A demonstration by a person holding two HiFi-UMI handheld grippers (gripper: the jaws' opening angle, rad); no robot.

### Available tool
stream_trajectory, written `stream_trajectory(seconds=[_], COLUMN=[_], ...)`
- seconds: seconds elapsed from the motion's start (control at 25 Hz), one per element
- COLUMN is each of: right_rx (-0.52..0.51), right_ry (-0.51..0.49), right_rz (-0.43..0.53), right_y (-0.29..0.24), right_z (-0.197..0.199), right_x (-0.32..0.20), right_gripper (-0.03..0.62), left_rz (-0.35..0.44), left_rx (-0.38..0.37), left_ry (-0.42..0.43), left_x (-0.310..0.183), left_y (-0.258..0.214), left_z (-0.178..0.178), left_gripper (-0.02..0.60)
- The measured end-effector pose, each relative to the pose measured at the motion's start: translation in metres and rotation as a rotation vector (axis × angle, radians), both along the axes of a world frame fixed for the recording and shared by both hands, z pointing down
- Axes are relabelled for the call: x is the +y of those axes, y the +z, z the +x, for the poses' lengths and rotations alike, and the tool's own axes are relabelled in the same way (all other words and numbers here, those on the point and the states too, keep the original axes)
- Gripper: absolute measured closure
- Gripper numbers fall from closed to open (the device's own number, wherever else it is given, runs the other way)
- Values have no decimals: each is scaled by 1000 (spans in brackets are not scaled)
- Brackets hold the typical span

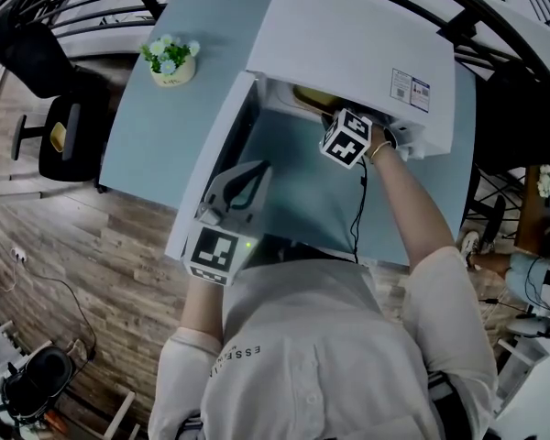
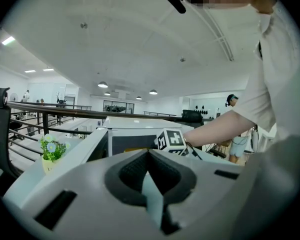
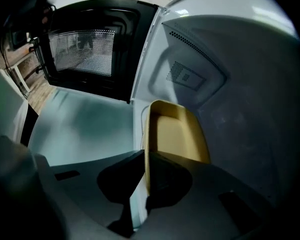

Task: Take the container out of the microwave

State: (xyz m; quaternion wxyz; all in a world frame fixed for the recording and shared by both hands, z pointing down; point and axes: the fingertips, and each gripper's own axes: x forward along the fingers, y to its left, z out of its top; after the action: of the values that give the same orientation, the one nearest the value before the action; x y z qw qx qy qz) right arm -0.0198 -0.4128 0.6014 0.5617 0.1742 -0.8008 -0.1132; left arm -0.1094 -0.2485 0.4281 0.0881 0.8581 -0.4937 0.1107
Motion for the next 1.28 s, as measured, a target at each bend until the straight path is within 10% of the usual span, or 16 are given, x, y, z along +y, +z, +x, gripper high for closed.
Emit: stream_trajectory(seconds=[1.28], right_rx=[-565], right_ry=[238], right_rz=[-77], right_y=[-123], right_z=[32], right_x=[164], right_gripper=[568], left_rz=[123], left_rx=[-28], left_ry=[105], left_x=[33], left_y=[-44], left_z=[42], left_gripper=[588])
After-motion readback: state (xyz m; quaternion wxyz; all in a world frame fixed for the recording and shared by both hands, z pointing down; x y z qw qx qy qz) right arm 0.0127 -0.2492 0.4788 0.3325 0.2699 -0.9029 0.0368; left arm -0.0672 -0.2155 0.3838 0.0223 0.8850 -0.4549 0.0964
